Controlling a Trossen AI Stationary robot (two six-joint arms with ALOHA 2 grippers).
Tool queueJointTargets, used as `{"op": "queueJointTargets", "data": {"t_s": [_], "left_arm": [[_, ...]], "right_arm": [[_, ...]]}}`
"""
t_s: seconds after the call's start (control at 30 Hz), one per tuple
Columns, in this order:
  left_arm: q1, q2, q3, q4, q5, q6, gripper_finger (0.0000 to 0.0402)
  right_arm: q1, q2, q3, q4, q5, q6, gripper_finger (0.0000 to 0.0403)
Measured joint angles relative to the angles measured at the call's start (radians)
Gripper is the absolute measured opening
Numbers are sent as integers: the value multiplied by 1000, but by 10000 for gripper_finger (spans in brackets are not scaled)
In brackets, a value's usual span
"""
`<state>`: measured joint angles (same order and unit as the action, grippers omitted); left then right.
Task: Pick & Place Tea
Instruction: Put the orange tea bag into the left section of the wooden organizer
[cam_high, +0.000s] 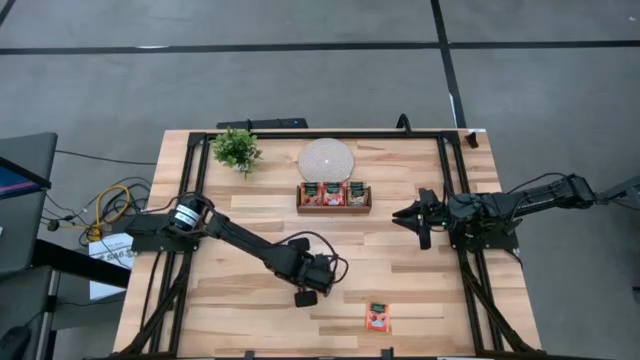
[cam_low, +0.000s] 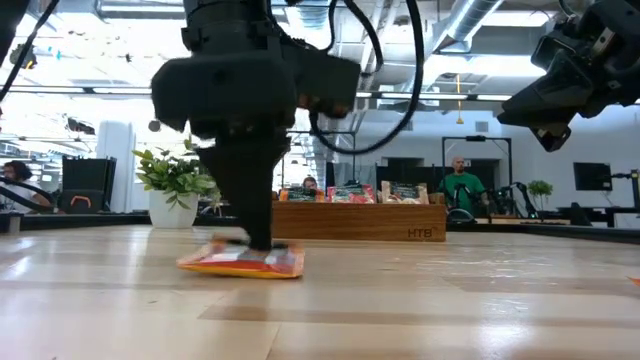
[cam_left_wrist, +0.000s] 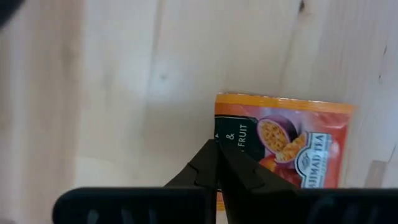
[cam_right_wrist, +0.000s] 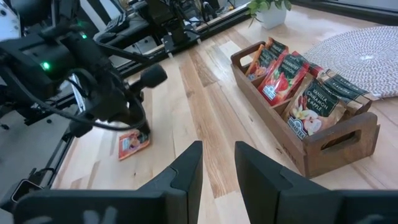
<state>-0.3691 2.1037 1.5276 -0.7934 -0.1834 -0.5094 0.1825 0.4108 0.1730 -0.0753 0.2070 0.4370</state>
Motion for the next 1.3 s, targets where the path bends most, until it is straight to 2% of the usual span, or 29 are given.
{"op": "queueJointTargets", "data": {"t_s": [0.27,0.57,0.83,0.97,1.13,1.3], "left_arm": [[6,-54,0,-26,-60,9,0],[13,-107,31,-128,-157,35,0],[50,-110,184,-262,-296,184,0],[93,-111,251,-325,-397,276,0],[166,-111,281,-352,-497,384,0],[248,-111,281,-355,-544,458,0]], "right_arm": [[0,0,0,0,0,0,86],[0,0,0,0,1,0,86],[0,0,0,1,2,7,86],[0,0,0,1,2,7,86],[0,0,0,1,2,8,86],[0,0,0,1,2,8,86]]}}
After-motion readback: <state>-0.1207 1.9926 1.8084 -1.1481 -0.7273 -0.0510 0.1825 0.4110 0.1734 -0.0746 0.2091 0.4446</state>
